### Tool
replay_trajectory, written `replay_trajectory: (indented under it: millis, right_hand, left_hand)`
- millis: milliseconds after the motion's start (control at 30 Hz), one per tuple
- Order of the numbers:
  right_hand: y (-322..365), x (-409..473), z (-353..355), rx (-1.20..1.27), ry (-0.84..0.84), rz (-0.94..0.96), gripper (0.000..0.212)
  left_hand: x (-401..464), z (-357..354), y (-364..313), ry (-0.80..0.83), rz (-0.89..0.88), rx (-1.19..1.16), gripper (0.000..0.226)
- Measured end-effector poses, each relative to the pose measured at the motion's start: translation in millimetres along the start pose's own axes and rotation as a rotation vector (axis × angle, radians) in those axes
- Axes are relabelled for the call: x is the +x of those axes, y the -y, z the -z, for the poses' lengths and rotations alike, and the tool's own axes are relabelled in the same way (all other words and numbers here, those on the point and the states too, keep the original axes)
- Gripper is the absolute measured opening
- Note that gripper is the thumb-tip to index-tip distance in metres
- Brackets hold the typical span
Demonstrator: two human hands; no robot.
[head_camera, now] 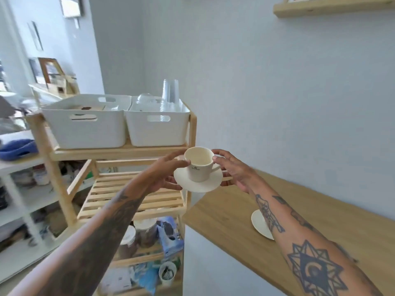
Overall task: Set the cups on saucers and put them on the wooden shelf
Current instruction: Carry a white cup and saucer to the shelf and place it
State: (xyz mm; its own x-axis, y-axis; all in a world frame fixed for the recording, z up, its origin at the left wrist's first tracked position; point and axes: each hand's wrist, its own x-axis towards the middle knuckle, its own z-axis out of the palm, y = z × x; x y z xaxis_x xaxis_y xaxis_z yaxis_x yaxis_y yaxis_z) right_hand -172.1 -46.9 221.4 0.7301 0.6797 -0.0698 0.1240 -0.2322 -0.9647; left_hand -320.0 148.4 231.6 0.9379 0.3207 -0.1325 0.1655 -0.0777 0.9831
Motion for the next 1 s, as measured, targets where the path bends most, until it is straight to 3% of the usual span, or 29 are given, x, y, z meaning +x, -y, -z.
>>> replay_trajectory:
  millis: [233, 433, 633, 1000]
  right_hand:
    - [7.7, 7.7, -104.7, -0.008, 0.204, 0.005, 0.021]
    - [0.5, 34.0, -172.3, 0.009, 0.247, -0.037, 0.027]
    - [-20.2, 83.7, -215.8, 0.007, 0.242, -0.061, 0.017]
    - [-90.3, 206.9, -250.6, -0.017, 0.173, -0.126, 0.03]
  left_hand:
    - [-70.6, 72.0, 37.1, -0.171, 0.096, -0.054, 0.048]
    - [-83.6, 118.8, 70.2, -0.27, 0.168, -0.094, 0.049]
    - [-57.9, 155.9, 109.6, -0.313, 0.221, -0.15, 0.051]
    - [58.3, 204.9, 183.8, -0.331, 0.297, -0.16, 0.054]
